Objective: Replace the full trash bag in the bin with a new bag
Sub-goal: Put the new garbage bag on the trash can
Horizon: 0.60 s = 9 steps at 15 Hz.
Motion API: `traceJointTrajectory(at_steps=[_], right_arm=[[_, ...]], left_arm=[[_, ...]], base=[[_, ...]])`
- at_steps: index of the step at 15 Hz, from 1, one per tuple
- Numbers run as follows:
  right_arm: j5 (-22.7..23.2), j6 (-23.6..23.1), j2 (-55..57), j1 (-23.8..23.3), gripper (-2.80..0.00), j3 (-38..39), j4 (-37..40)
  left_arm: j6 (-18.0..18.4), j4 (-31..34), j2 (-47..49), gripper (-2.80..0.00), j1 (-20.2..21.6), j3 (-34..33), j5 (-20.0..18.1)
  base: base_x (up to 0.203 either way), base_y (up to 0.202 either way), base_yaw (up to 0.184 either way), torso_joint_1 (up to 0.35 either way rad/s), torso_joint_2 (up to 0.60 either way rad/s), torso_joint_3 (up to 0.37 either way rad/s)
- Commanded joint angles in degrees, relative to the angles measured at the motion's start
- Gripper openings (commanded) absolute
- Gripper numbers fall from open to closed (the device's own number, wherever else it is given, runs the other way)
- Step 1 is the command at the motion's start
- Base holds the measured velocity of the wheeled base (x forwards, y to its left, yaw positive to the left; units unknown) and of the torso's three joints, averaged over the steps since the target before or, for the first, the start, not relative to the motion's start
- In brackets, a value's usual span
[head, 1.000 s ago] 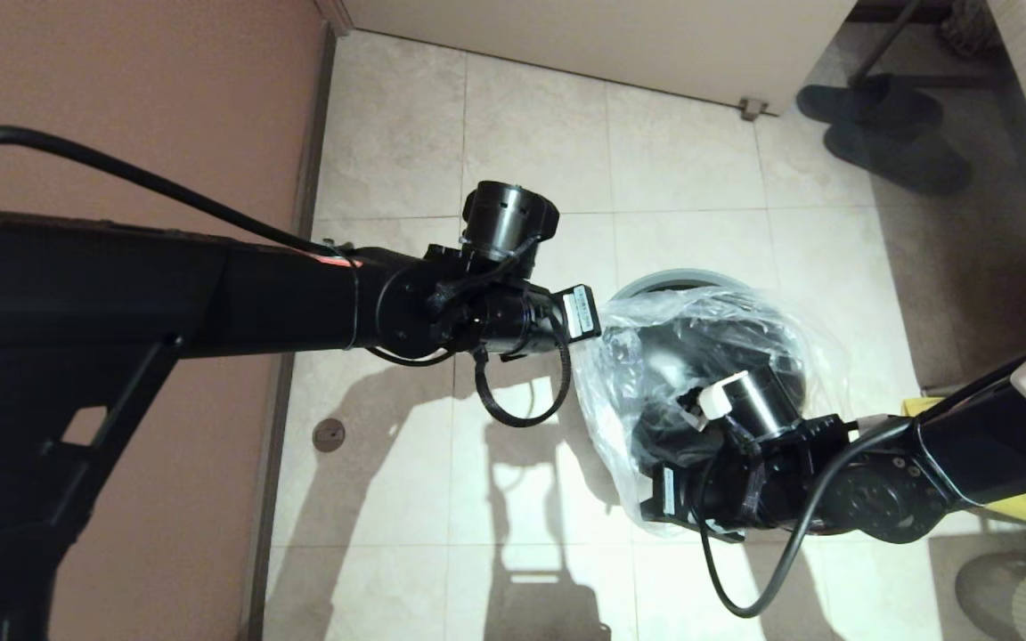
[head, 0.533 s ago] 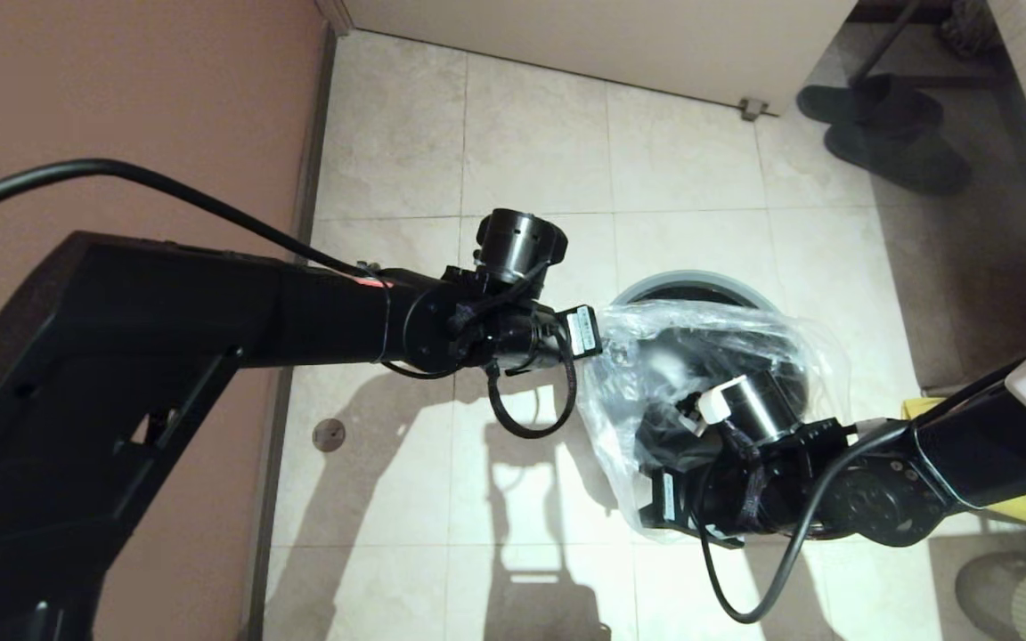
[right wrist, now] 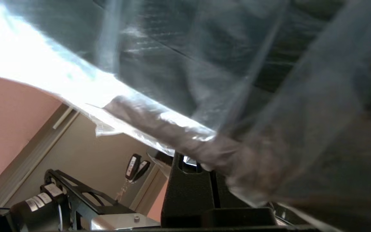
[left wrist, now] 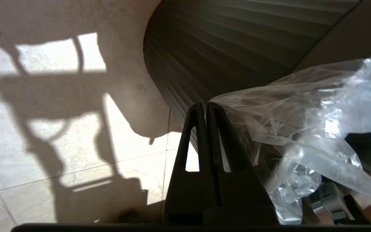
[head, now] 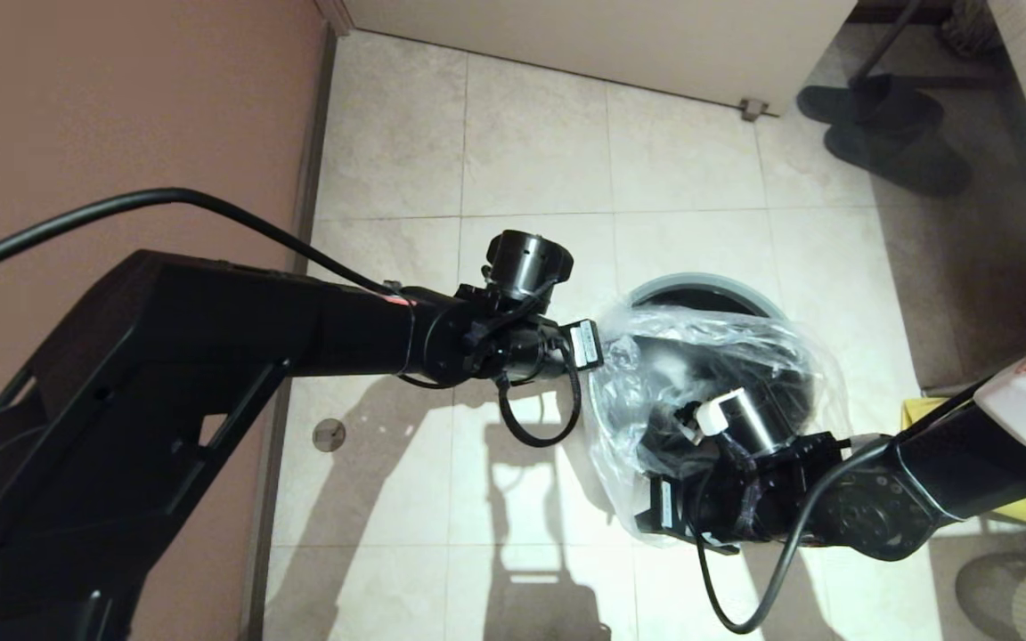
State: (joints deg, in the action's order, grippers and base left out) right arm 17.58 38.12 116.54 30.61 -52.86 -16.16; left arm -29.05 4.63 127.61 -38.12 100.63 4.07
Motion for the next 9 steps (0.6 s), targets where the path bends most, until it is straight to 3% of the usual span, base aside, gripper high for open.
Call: traceJointTrajectory(at_steps=[1, 9], right_arm=[[0.12, 0.27, -0.29, 0.05, -2.80, 0.12, -0.14], [-0.08, 0.71, -9.69, 0.06, -2.80, 3.93, 2.42]], left_arm=[[-0.22, 0.03, 0.09, -2.80, 0.48, 0.00, 0.14], [-0.30, 0.29, -2.27, -2.80, 0.50, -0.79, 0.92]], base=[[0.000, 0.000, 0.000, 0.000, 0.00, 0.000], [0.000, 0.000, 0.000, 0.000, 0.00, 0.000]])
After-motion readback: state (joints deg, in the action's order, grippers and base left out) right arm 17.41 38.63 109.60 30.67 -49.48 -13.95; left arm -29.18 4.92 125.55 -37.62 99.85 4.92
